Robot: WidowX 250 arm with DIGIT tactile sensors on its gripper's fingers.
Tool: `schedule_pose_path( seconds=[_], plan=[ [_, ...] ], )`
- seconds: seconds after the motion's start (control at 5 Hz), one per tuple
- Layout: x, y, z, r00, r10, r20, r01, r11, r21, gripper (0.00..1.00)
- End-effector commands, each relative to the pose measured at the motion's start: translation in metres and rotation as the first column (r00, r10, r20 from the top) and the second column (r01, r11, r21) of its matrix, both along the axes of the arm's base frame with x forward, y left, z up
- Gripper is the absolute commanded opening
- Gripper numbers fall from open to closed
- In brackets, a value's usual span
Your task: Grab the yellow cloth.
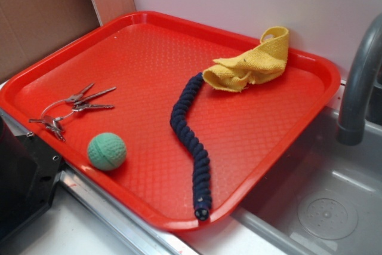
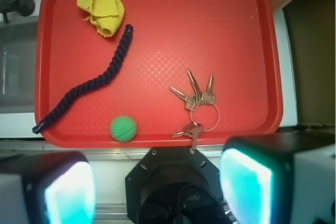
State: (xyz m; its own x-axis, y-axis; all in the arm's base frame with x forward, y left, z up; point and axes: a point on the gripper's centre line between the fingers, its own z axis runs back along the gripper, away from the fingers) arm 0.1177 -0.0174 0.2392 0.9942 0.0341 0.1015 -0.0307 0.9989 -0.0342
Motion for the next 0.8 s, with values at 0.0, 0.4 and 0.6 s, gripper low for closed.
schedule_pose_path(
  seconds=[0.0, 0.4, 0.6],
  plan=[
    [0.000, 0.000, 0.000, 1.000, 0.000, 0.000, 0.000, 1.000, 0.000, 1.00],
    [0.098, -0.045, -0.065, 0.985, -0.164, 0.042, 0.161, 0.984, 0.074, 1.00],
    [0.146, -0.075, -0.109, 0.966, -0.236, 0.103, 0.230, 0.971, 0.071, 1.00]
  ],
)
